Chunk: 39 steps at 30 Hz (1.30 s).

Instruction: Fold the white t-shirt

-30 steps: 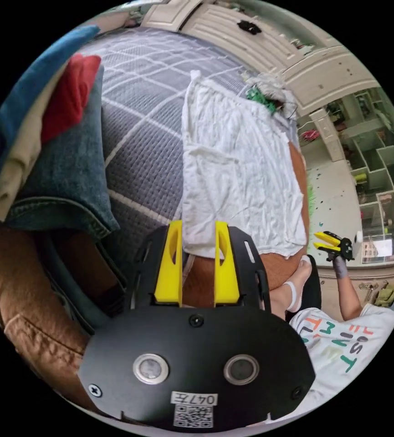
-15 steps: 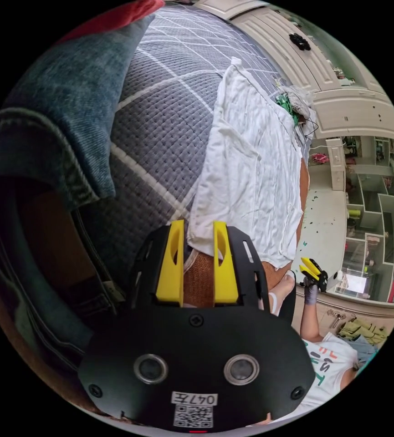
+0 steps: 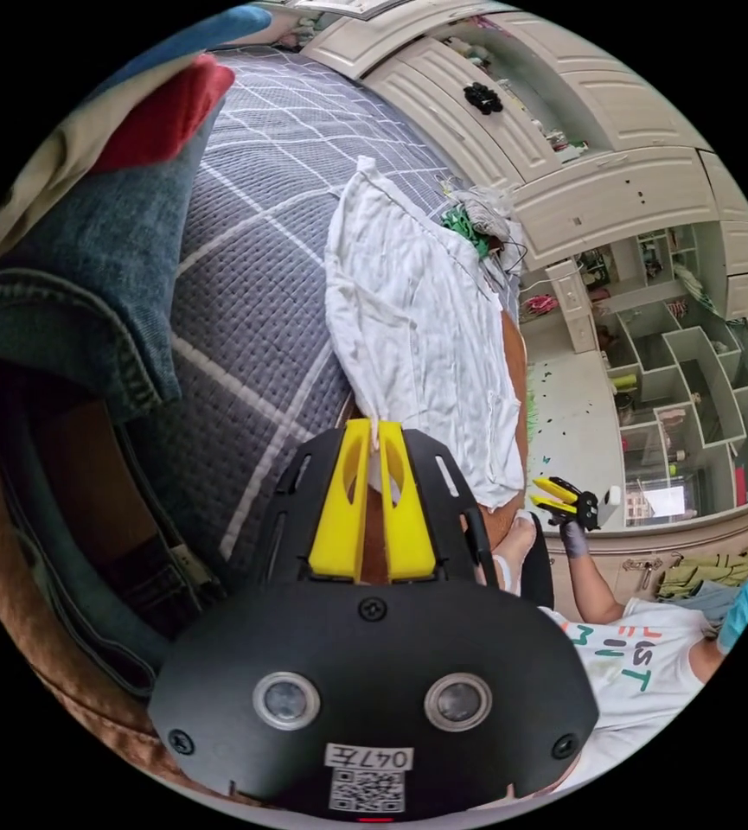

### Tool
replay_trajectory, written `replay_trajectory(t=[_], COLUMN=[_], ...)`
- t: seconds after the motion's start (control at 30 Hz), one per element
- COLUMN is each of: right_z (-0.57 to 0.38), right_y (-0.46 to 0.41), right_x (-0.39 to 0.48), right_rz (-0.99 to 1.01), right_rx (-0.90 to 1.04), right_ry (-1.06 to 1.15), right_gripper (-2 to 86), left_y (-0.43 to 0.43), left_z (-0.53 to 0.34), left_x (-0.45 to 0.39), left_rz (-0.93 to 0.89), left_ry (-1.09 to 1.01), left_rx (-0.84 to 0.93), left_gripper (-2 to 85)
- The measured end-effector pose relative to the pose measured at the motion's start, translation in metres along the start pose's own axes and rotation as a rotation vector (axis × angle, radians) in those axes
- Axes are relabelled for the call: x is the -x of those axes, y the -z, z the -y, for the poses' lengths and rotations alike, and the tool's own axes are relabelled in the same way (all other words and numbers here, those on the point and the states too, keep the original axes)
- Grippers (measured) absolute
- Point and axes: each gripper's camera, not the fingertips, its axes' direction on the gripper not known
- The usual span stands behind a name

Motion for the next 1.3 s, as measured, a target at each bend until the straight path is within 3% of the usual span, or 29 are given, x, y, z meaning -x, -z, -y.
replay_trajectory(t=[0.27,0.57,0.87,1.1,1.3], right_z=[0.047,0.052,0.032,-0.004,0.01], right_y=[-0.073,-0.109,-0.056,-0.012,-0.037], right_x=[0.027,-0.05,-0.052,-0.03,-0.095], right_rz=[-0.102,0.13,0.137,0.304,0.33], right_rx=[0.15,0.079,0.023,0.068,0.013], right_ry=[0.269,0.066,0.158,0.277,0.204], right_gripper=[6.2,-0.9,-0.9,-0.7,-0.7], left_y=[-0.004,0.008,0.04,0.09,0.09], left_z=[-0.006,-0.015,-0.046,-0.132,-0.142], left_x=[-0.003,-0.003,-0.05,-0.094,-0.062], left_rz=[-0.051,-0.136,-0.077,-0.195,-0.434], left_ry=[-0.044,-0.053,-0.109,-0.203,-0.048], left_rx=[0.019,-0.048,0.019,0.04,-0.116], left_gripper=[-0.8,-0.8,-0.8,-0.8,-0.9])
